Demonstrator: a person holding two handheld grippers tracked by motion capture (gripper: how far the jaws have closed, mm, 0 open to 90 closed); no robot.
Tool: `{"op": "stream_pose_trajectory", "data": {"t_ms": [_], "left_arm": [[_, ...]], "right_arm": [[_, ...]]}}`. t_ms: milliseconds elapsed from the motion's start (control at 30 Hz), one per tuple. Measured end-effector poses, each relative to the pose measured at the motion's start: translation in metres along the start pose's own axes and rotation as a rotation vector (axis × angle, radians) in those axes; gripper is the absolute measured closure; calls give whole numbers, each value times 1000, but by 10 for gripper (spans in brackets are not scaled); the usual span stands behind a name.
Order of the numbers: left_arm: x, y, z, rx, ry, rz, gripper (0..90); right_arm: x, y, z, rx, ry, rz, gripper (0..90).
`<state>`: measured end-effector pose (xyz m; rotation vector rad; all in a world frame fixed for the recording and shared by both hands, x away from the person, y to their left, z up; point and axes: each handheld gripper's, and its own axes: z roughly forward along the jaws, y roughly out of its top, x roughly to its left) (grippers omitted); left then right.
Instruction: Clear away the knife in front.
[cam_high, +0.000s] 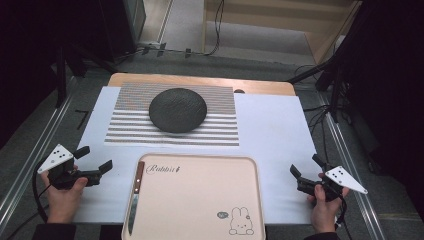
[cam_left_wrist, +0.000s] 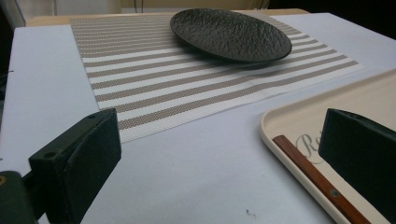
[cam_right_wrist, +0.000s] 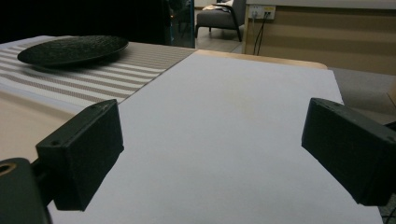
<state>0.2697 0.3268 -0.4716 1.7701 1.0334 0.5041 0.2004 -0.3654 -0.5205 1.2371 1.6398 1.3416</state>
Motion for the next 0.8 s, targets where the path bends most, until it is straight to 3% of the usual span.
{"op": "stream_pose_trajectory", "data": {"t_ms": [200,300,800], "left_arm": [[7,-5,6,-1,8,-7,0],[10,-8,8,-4,-1,-33,0],[9,-10,9,-2,9,-44,0]], "right_arm": [[0,0,0,3,-2,-1,41],[1,0,0,6,-1,1,41],[1,1,1,21,-4,-5,41]]}}
